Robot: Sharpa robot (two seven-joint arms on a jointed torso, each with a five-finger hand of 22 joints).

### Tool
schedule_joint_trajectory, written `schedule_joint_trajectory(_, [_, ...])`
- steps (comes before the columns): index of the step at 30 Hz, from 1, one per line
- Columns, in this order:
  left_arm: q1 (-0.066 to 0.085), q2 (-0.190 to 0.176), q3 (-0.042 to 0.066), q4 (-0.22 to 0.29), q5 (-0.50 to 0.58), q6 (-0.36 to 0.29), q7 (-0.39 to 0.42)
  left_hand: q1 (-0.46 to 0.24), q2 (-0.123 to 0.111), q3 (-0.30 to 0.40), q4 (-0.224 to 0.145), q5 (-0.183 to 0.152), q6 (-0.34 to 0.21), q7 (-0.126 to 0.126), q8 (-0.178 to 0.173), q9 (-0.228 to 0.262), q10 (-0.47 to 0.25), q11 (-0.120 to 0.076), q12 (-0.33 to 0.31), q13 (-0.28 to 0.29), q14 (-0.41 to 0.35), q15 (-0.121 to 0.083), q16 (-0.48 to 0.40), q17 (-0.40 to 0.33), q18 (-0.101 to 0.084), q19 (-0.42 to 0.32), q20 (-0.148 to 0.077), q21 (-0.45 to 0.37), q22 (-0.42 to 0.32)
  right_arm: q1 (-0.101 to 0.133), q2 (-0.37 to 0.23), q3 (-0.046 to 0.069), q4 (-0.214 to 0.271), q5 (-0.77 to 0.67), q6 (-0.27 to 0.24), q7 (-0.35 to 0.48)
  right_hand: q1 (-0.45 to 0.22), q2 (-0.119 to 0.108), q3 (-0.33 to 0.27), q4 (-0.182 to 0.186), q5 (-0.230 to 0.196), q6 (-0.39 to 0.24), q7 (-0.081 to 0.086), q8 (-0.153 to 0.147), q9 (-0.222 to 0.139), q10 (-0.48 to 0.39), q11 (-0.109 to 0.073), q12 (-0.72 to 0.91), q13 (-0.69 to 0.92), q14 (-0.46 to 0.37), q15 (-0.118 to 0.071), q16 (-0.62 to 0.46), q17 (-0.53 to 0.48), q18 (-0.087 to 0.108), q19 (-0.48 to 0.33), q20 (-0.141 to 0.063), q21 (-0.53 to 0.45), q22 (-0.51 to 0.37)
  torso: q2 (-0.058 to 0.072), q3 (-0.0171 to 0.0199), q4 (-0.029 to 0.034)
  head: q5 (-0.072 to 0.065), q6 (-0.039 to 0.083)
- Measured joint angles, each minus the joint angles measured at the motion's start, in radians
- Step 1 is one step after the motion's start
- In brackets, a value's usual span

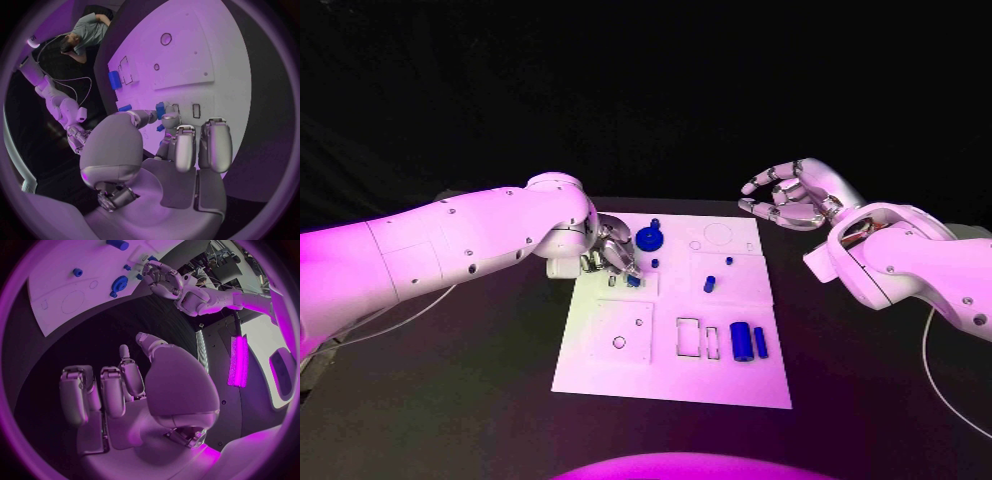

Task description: Assemble the parts on the task board

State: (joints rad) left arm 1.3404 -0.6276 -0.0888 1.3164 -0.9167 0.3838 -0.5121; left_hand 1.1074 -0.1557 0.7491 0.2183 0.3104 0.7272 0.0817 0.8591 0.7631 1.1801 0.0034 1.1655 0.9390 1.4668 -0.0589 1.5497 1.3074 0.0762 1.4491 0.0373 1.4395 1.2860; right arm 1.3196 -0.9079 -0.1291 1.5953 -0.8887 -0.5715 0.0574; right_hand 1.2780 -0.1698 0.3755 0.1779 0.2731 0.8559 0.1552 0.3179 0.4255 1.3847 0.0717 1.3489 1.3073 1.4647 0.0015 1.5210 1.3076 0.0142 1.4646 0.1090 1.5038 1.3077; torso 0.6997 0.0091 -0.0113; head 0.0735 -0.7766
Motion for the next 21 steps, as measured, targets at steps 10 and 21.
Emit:
schedule_joint_trajectory(10, [-0.006,-0.053,0.001,0.069,-0.001,-0.097,0.003,-0.011,-0.011,-0.004,-0.004,0.027,0.006,-0.006,0.014,0.01,0.036,-0.006,0.031,0.037,0.0,0.0,0.0,0.0,0.0,0.0,0.0,0.004,0.006,0.0,-0.004,0.0,-0.001,0.001,0.0,0.0,0.0,0.0,0.0,0.0,0.0,0.0,0.0,0.0,0.0,0.0,0.0,0.0,0.001,0.0,0.0,-0.004,0.0,0.0,0.0,0.0,-0.004,0.0,-0.001,0.0019,0.0024,0.002,-0.002])
schedule_joint_trajectory(21, [-0.041,-0.07,0.001,0.104,-0.128,-0.209,0.005,-0.016,-0.016,-0.004,-0.004,0.031,0.015,-0.008,0.014,0.016,0.05,-0.01,0.043,0.057,0.0,0.0,0.0,0.0,0.0,0.0,0.0,0.004,0.006,0.0,-0.009,0.0,0.001,0.001,0.0,0.001,0.0,0.0,0.0,0.0,0.0,0.0,0.0,0.0,0.0,0.0,0.0,0.0,0.001,0.0,0.0,-0.004,0.0,0.0,0.0,0.0,-0.003,0.0,-0.002,0.0029,0.0035,0.005,-0.004])
